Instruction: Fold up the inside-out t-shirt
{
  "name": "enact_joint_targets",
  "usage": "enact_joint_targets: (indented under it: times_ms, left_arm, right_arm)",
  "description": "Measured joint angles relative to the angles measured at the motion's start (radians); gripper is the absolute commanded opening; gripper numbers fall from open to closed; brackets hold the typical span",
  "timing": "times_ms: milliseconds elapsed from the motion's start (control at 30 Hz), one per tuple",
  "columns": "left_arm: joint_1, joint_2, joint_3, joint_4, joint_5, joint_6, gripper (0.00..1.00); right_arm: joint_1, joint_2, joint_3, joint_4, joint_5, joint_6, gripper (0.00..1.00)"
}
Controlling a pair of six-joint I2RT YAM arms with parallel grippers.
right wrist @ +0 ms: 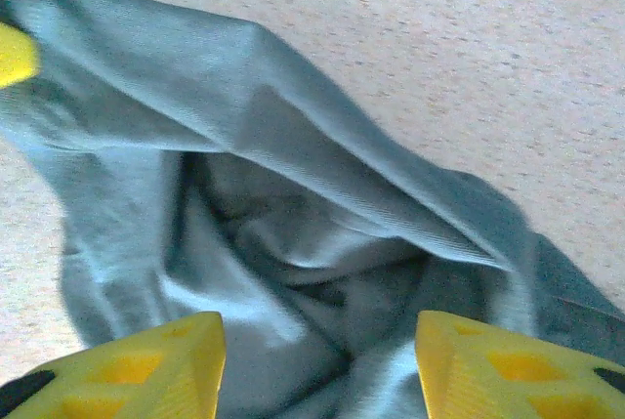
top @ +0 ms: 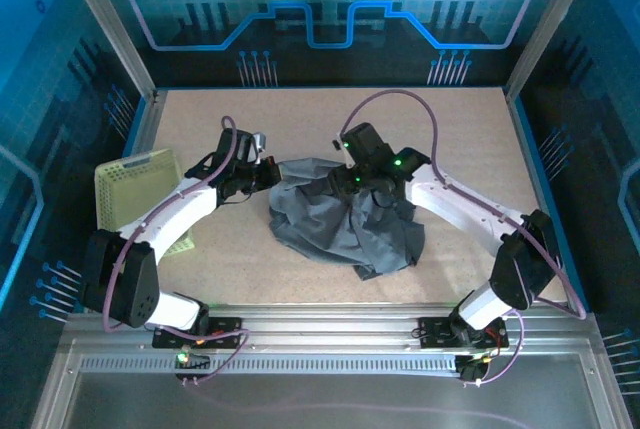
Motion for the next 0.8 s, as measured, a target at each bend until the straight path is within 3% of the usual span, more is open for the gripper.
enact_joint_targets:
  times_ms: [233,533,667,800]
  left_arm:
    - [0.000,-0.007,0.003,0.000,0.006,0.000,0.00]
    - [0.000,-0.016,0.004,0.002,0.007,0.000,0.00]
    - [0.000,-0.016,0.004,0.002,0.007,-0.001,0.00]
    - [0.000,-0.016,0.004,0.002,0.007,-0.001,0.00]
  right_arm:
    - [0.015,0.141,0.037,-0.002,-0.008,0.096,0.47]
    - [0.005,0.212,0.038,-0.003,0.035,0.186,0.44]
    - [-0.005,0.261,0.067,-0.001,0.066,0.211,0.32]
    - [-0.009,0.277,0.083,0.001,0.086,0.217,0.04]
